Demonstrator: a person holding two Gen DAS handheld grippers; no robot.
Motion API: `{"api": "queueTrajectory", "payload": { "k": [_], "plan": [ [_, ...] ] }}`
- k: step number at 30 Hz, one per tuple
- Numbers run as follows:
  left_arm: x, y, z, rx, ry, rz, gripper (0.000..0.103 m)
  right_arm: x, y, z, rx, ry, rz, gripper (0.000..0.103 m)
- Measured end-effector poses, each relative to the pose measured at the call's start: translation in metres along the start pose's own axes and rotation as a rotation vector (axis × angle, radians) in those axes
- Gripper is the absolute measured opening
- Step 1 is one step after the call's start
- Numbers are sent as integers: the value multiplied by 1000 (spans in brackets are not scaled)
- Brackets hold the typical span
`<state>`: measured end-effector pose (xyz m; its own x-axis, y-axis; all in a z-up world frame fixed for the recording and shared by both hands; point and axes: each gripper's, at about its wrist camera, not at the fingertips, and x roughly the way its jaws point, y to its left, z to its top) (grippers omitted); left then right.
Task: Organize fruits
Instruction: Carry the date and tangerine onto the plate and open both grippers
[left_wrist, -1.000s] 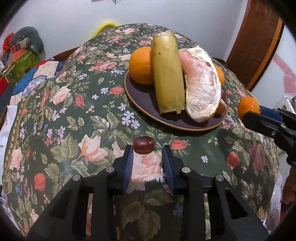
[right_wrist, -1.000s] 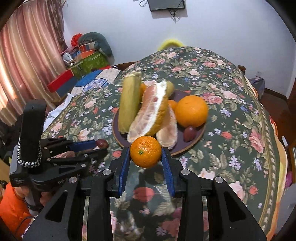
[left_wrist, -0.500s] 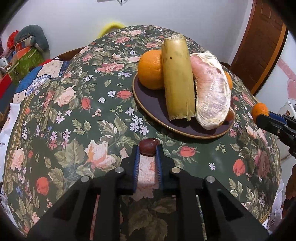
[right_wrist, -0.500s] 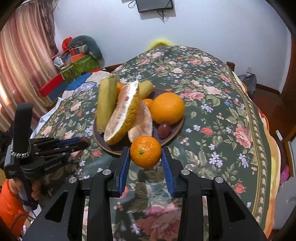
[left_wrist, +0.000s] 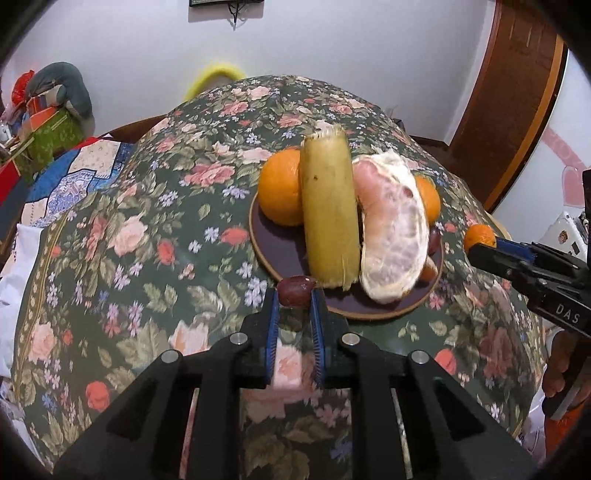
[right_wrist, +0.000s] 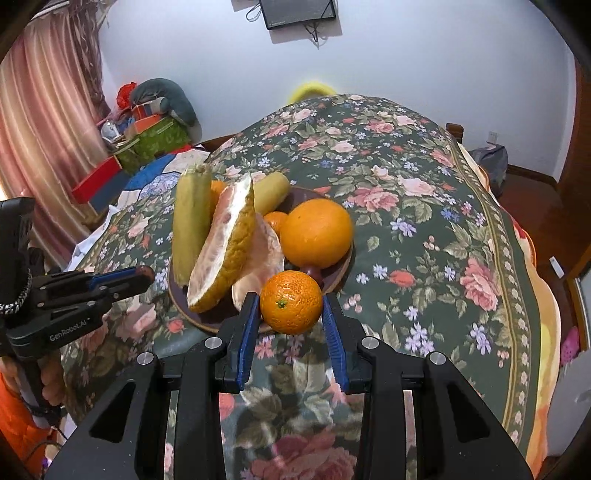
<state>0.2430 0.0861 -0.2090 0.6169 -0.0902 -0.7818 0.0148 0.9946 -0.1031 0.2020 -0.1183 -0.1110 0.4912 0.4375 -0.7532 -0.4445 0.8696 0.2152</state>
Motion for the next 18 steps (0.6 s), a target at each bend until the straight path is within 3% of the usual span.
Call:
{"api": "queueTrajectory", "payload": {
  "k": [18],
  "plan": [
    [36, 9, 32, -19, 17, 11, 17, 33, 6, 16, -52, 20, 21, 32]
  ]
}}
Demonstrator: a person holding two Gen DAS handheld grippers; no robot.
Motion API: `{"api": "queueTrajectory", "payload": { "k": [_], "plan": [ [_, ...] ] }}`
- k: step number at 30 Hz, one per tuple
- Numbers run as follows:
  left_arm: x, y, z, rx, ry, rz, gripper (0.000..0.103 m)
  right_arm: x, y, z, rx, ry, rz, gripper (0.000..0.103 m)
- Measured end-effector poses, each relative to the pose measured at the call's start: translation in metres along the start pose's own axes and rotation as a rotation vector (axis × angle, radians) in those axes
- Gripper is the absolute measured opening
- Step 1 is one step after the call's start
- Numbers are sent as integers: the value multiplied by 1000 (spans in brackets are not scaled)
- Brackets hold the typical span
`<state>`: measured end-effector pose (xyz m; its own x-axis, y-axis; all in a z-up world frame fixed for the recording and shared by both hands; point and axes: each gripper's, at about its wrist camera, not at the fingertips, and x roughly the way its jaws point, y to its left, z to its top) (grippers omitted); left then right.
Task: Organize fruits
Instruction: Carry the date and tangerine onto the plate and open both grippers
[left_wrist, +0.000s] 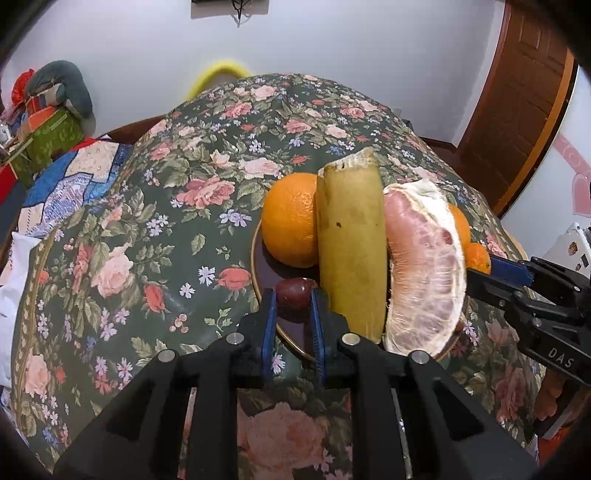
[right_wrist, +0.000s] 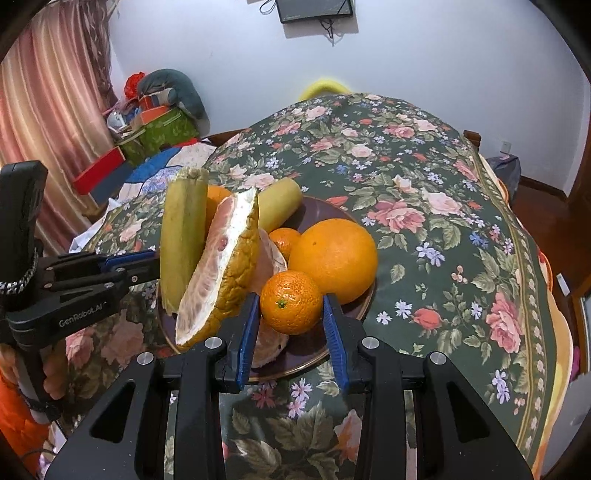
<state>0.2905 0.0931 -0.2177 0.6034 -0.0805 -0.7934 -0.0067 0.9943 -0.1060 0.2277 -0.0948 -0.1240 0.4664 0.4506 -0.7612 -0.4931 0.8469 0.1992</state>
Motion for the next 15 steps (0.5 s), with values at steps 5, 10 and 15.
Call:
{"api": "queueTrajectory", "payload": {
  "k": [5, 10, 15],
  "plan": [
    [5, 2, 0, -13, 11, 5, 20, 2, -1, 1, 4, -1, 5, 32],
    [2, 5, -2, -33, 17, 0, 24, 4, -1, 1, -4, 15, 5, 36],
    [-14, 9, -5, -47, -7, 12, 25, -6, 1, 3, -3, -7, -8, 40]
  ]
}}
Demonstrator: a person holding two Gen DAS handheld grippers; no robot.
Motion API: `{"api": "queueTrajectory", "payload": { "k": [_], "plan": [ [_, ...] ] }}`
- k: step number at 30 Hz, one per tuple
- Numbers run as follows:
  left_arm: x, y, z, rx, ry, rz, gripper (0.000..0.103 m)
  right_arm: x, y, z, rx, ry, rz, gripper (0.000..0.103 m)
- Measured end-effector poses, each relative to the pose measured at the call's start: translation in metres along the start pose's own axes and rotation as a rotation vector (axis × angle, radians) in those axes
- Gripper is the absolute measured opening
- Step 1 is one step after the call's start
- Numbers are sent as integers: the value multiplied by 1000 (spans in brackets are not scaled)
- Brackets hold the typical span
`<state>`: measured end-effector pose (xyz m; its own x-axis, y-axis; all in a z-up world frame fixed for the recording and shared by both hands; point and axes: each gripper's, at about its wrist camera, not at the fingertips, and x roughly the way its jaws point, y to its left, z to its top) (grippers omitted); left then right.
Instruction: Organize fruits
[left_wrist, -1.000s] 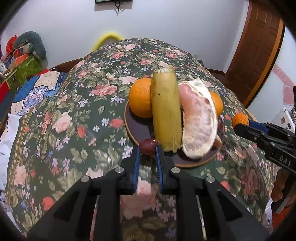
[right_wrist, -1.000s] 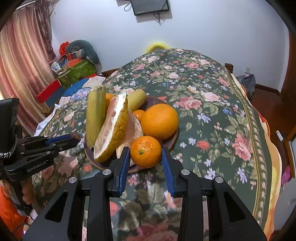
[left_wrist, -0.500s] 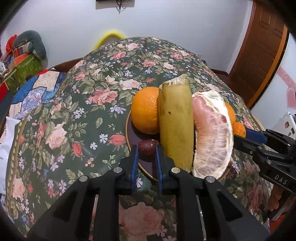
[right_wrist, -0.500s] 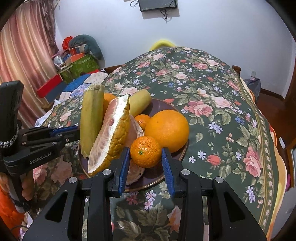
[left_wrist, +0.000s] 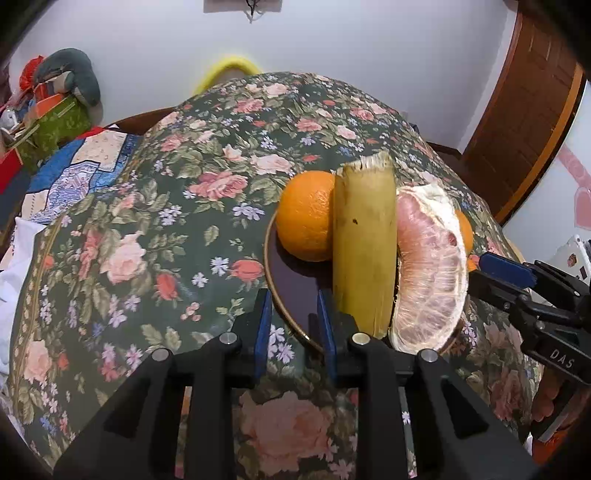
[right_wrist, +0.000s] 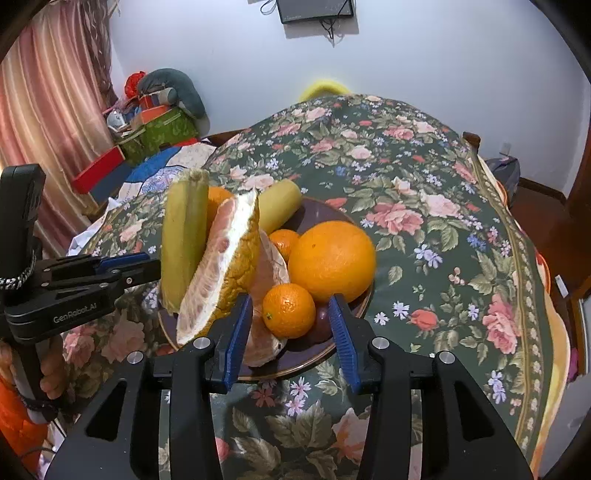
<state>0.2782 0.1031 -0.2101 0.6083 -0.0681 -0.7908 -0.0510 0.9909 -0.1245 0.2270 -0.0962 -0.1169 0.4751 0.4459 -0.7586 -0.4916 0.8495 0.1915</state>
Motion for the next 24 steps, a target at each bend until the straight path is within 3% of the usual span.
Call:
{"api": "queueTrajectory", "payload": {
  "k": [6, 15, 18, 24],
  "plan": [
    [-42, -6, 0, 0, -74, 17, 25, -34, 6, 7, 6, -65, -10, 40],
    [-165, -43, -3, 42, -318, 9, 26, -140, 30, 17, -12, -289, -35, 40],
    [-209, -56, -12, 58, -412, 9, 37, -179, 41, 13, -20, -374, -34, 40],
    [-278, -76, -34, 82, -561, 3, 49, -240, 63, 1, -35, -513, -29, 45]
  ]
}}
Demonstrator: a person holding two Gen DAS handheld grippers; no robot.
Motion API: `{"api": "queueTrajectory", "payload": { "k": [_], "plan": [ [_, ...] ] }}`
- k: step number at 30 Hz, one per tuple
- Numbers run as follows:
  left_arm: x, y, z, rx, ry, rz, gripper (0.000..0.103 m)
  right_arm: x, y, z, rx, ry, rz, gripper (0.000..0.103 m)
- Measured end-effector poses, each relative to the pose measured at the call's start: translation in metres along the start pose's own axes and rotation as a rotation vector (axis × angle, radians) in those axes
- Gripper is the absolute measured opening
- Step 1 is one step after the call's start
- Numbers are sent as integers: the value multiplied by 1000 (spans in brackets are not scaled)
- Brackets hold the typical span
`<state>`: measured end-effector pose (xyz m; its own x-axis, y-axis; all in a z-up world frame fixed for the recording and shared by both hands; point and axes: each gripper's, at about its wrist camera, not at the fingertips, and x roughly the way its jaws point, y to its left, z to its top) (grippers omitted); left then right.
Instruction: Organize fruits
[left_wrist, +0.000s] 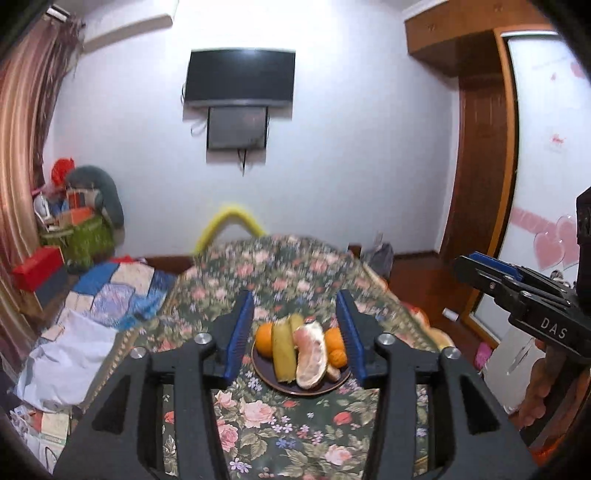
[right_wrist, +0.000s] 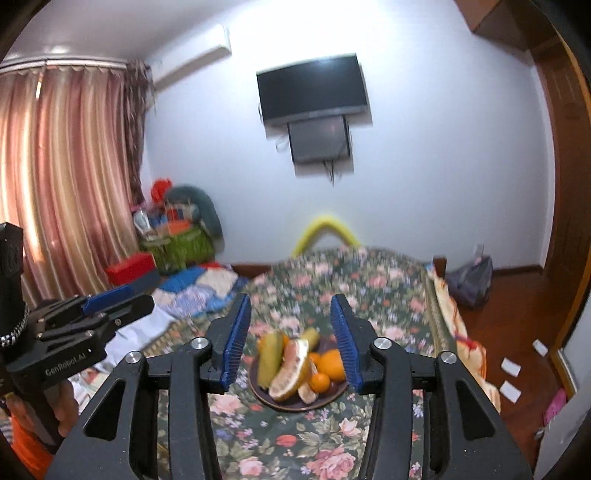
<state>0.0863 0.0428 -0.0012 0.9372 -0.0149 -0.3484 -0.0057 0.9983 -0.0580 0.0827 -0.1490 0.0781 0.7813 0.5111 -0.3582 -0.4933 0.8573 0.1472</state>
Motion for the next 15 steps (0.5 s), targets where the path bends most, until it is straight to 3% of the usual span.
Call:
{"api": "queueTrajectory", "payload": {
  "k": [2, 6, 8, 12, 15],
  "plan": [
    [-19, -4, 4, 3, -39, -2, 54, -16, 6, 3, -6, -40, -3, 53],
    [-46, -9, 7, 0, -102, -8, 72, -37, 19, 4, -32, -104, -34, 70],
    [-56, -10, 8, 1, -118, -12, 75, -41, 22, 4, -35, -120, -41, 83],
    [-66, -12, 7, 3, -140, -10, 88, -47, 25, 1, -37, -138, -58, 88],
    [-71, -12, 6, 3, -153, -7, 96, -49, 25, -1, -27, -142, -64, 103]
  ]
}}
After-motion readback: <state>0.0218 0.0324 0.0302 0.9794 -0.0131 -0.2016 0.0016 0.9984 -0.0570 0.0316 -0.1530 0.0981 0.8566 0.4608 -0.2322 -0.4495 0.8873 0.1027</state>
